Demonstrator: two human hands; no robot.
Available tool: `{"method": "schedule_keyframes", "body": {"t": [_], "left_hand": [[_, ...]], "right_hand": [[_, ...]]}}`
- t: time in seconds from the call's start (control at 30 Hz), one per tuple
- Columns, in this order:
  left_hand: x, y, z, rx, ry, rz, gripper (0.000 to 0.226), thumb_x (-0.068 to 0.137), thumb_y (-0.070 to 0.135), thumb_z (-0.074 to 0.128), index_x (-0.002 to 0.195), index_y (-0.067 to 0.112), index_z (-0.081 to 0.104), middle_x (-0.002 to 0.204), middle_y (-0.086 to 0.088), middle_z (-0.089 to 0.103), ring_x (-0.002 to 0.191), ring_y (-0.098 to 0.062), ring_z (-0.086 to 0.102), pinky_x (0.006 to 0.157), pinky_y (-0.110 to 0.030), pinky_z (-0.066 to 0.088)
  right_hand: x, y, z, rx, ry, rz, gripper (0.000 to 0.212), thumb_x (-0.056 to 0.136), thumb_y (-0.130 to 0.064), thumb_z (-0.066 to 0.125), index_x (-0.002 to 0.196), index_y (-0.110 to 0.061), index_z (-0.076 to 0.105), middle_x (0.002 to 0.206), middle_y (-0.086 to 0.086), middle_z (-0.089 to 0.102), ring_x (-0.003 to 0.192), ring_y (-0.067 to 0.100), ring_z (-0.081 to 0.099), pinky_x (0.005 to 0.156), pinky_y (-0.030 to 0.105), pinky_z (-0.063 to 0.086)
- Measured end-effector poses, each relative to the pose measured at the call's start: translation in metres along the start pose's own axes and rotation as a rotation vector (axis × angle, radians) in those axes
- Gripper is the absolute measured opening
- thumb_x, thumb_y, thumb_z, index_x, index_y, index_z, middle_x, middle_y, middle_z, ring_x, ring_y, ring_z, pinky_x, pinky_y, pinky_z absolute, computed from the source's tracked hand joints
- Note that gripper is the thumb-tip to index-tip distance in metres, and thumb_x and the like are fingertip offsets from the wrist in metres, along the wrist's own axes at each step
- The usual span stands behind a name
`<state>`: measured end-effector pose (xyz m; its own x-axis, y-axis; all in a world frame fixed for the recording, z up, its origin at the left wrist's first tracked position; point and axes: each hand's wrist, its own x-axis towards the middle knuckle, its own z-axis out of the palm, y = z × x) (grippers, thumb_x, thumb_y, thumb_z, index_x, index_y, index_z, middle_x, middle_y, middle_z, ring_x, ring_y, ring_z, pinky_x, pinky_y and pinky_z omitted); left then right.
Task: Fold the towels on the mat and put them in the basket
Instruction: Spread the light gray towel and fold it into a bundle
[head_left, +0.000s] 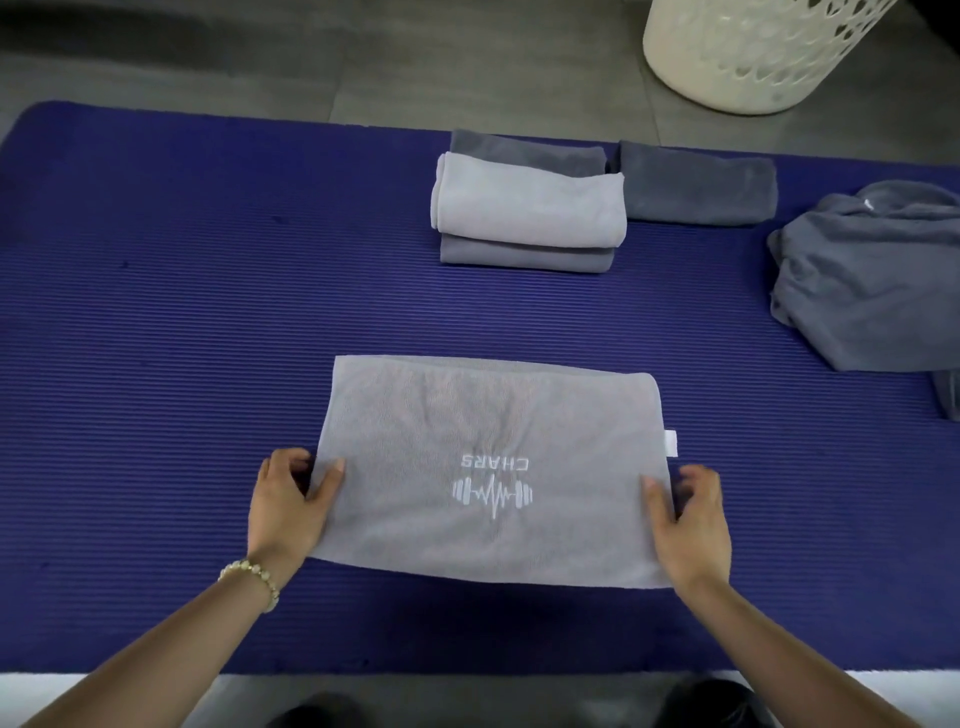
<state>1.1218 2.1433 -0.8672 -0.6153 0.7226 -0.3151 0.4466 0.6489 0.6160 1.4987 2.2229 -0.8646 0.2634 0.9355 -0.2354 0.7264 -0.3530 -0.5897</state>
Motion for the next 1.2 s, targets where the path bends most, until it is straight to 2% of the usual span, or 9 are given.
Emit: {"method": "schedule_keyframes", "body": {"t": [0.13, 0.3, 0.4, 0.5, 0.57, 0.7, 0.87, 1.03, 1.2], "left_hand": [[0.007, 0.016, -0.005, 0.056, -0.180, -0.110, 0.050, 0.081, 0.047, 0.069, 0.111, 0.012, 0.050, 0.103, 0.001, 0.059, 0.088, -0.016, 0.056, 0.070, -0.027, 0.042], [0.031, 0.035, -0.026, -0.194, -0.577, -0.260, 0.067, 0.073, 0.052, 0.074, 0.127, 0.019, 0.052, 0.115, 0.002, 0.065, 0.100, -0.018, 0.064, 0.089, -0.035, 0.051], [0.027, 0.071, -0.036, -0.078, -0.728, -0.129, 0.061, 0.084, 0.042, 0.066, 0.139, 0.033, 0.040, 0.118, 0.015, 0.059, 0.106, -0.011, 0.058, 0.094, -0.033, 0.045], [0.005, 0.121, -0.025, -0.073, -0.754, 0.065, 0.064, 0.091, 0.031, 0.061, 0.144, 0.039, 0.028, 0.113, 0.022, 0.056, 0.103, -0.006, 0.058, 0.087, -0.027, 0.046], [-0.021, 0.150, -0.010, -0.233, -0.828, 0.118, 0.069, 0.091, 0.028, 0.062, 0.146, 0.043, 0.022, 0.112, 0.020, 0.059, 0.099, -0.003, 0.062, 0.082, -0.023, 0.051], [-0.057, 0.183, 0.026, -0.334, -1.022, 0.208, 0.060, 0.093, 0.031, 0.058, 0.138, 0.055, 0.027, 0.073, 0.003, 0.054, 0.065, -0.008, 0.059, 0.065, -0.025, 0.054], [-0.046, 0.158, 0.062, -0.076, -0.642, 0.410, 0.043, 0.098, 0.033, 0.048, 0.140, 0.034, 0.038, 0.123, 0.012, 0.051, 0.115, -0.004, 0.048, 0.080, -0.016, 0.044], [-0.034, 0.121, 0.081, 0.398, -0.518, 0.738, 0.065, 0.096, 0.052, 0.029, 0.153, 0.023, 0.013, 0.158, 0.010, 0.014, 0.145, -0.005, 0.007, 0.120, -0.027, 0.006], [-0.030, 0.121, 0.101, 0.623, -0.532, 0.799, 0.082, 0.082, 0.071, -0.004, 0.150, 0.026, -0.011, 0.153, 0.013, -0.022, 0.141, -0.006, -0.023, 0.112, -0.025, -0.016]], "right_hand": [[0.007, -0.002, 0.006, -0.272, -0.138, -0.472, 0.058, 0.095, -0.054, 0.036, 0.146, -0.027, 0.033, 0.153, -0.006, 0.029, 0.143, 0.016, 0.022, 0.117, 0.043, 0.023], [0.009, -0.007, 0.027, -0.402, -0.374, -0.569, 0.082, 0.082, -0.075, -0.009, 0.151, -0.035, 0.012, 0.158, -0.015, -0.004, 0.144, 0.002, -0.016, 0.120, 0.031, -0.007], [0.011, -0.013, 0.024, -0.301, -0.376, -0.535, 0.084, 0.081, -0.077, -0.002, 0.148, -0.035, 0.025, 0.154, -0.020, 0.010, 0.145, 0.002, 0.000, 0.120, 0.031, 0.003], [0.007, -0.023, 0.016, -0.043, -0.321, -0.497, 0.047, 0.095, -0.054, 0.035, 0.129, -0.029, 0.054, 0.131, -0.021, 0.046, 0.118, -0.006, 0.044, 0.105, 0.024, 0.035], [0.007, -0.033, 0.013, 0.242, -0.375, -0.255, 0.028, 0.099, -0.036, 0.043, 0.112, -0.021, 0.064, 0.111, -0.009, 0.064, 0.090, -0.002, 0.059, 0.084, 0.023, 0.046], [0.018, -0.045, 0.000, 0.739, -0.570, 0.334, 0.058, 0.102, -0.047, 0.025, 0.106, -0.005, 0.065, 0.096, 0.015, 0.072, 0.081, 0.024, 0.069, 0.075, 0.031, 0.056], [0.020, -0.039, 0.003, 0.685, -0.583, 0.421, 0.049, 0.095, -0.057, 0.037, 0.109, -0.018, 0.061, 0.108, 0.000, 0.067, 0.106, 0.020, 0.062, 0.096, 0.034, 0.047], [0.012, -0.048, 0.020, 0.388, -0.332, 0.154, 0.026, 0.095, -0.031, 0.055, 0.080, -0.010, 0.049, 0.065, -0.003, 0.048, 0.055, 0.009, 0.046, 0.045, 0.012, 0.038], [0.016, -0.043, 0.012, 0.254, -0.076, -0.055, 0.018, 0.100, -0.032, 0.044, 0.093, -0.017, 0.047, 0.063, -0.009, 0.047, 0.053, 0.007, 0.044, 0.052, 0.021, 0.036]]}}
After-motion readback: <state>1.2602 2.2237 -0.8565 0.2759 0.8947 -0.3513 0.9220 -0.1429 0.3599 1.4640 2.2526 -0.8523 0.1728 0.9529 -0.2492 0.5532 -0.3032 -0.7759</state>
